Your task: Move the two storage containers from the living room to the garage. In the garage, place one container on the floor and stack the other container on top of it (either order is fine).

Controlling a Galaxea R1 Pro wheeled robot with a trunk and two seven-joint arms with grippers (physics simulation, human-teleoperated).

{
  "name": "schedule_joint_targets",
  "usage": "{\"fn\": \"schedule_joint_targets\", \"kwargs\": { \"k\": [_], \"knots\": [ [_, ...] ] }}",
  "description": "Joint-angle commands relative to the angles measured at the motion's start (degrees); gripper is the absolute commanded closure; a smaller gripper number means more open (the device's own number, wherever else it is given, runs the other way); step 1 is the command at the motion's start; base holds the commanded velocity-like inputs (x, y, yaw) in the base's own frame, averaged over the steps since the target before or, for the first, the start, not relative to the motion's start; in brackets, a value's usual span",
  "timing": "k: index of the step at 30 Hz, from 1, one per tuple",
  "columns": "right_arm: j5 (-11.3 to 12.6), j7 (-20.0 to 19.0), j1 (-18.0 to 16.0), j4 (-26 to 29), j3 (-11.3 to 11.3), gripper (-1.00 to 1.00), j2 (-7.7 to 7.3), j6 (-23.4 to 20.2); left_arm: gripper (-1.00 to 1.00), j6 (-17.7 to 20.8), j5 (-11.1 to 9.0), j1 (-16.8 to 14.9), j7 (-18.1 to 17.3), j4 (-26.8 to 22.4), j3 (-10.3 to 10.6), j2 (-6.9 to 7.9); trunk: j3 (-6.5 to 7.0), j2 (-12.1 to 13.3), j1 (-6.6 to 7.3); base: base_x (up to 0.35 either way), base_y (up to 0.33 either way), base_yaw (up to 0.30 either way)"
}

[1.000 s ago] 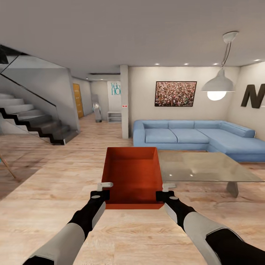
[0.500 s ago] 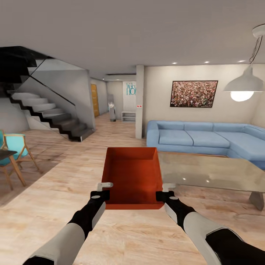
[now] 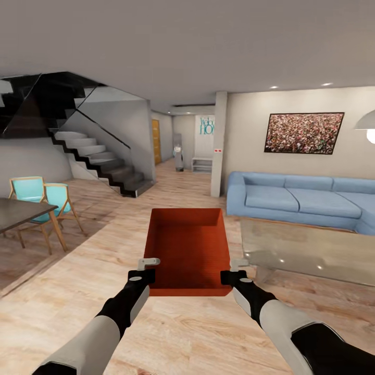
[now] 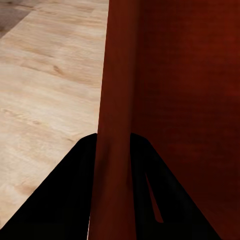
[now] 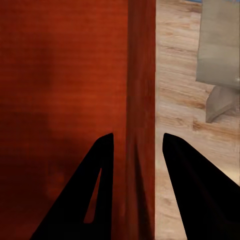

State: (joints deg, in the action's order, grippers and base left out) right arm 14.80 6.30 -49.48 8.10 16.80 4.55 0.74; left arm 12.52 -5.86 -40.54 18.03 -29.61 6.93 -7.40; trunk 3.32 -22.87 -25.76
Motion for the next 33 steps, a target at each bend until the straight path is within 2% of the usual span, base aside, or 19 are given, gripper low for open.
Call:
{"fn": "schedule_joint_targets", "kwargs": {
  "k": [1,9,15,24,33],
  "knots": [
    [0.7,0.5,0.0,-0.5,-1.2,1.00,-0.33,0.1,1.00,0.0,1.1,0.0,5.4,-0.3,-0.1,0.09,-0.02,-0.1,-0.02,0.000,0.000,0.220],
    [0.7,0.4,0.0,-0.5,-1.2,1.00,-0.33,0.1,1.00,0.0,1.1,0.0,5.4,-0.3,-0.3,0.18,-0.02,-0.1,-0.02,0.078,0.000,0.024],
    [0.7,0.4,0.0,-0.5,-1.2,1.00,-0.33,0.1,1.00,0.0,1.1,-0.1,5.4,-0.3,-0.8,0.21,-0.02,-0.1,-0.02,0.301,0.000,0.000],
    [0.7,0.4,0.0,-0.5,-1.2,1.00,-0.33,0.0,1.00,0.0,1.0,-0.1,5.4,-0.3,-1.2,1.34,-0.02,-0.1,-0.02,0.321,0.000,0.000],
    [0.7,0.3,0.0,-0.5,-1.2,1.00,-0.41,0.1,1.00,0.0,1.0,0.0,5.4,-0.3,-1.3,1.36,-0.02,-0.1,-0.02,0.321,0.000,0.000]
  ]
}}
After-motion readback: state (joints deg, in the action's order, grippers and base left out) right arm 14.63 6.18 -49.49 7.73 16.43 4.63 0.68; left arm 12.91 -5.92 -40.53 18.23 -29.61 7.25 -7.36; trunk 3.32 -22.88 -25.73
